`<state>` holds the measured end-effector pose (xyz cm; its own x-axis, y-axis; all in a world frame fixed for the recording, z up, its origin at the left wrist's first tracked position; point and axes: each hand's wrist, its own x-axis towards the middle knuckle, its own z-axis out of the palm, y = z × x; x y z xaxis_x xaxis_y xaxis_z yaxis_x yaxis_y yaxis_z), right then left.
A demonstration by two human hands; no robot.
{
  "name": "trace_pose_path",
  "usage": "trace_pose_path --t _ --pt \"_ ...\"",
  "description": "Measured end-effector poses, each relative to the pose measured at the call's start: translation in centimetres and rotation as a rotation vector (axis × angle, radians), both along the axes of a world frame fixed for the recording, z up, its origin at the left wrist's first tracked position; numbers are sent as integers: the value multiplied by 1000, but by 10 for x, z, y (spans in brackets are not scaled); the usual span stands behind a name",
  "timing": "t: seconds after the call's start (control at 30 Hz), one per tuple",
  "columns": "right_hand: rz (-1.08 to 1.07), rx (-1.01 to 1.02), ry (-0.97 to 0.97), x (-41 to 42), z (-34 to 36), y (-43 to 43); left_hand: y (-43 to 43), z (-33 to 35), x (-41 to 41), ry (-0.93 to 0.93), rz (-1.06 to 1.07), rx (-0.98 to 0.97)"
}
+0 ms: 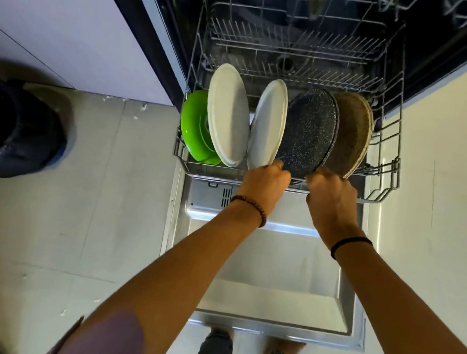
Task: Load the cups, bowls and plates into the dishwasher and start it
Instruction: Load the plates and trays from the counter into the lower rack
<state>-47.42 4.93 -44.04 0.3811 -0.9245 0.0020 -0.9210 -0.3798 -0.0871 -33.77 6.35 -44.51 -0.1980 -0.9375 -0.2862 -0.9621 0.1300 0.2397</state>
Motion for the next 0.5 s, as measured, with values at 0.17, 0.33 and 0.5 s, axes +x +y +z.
trace_pose_path --t 0.17,0.33,0.5 --pt "105 -106 36 1 -9 -37 -38 7 7 -33 11 -28" --pt "154 -158 101 7 -11 -74 -72 1 8 -54 41 -96" --pt "145 -104 164 17 -10 -96 -100 -6 19 -93 -58 -163"
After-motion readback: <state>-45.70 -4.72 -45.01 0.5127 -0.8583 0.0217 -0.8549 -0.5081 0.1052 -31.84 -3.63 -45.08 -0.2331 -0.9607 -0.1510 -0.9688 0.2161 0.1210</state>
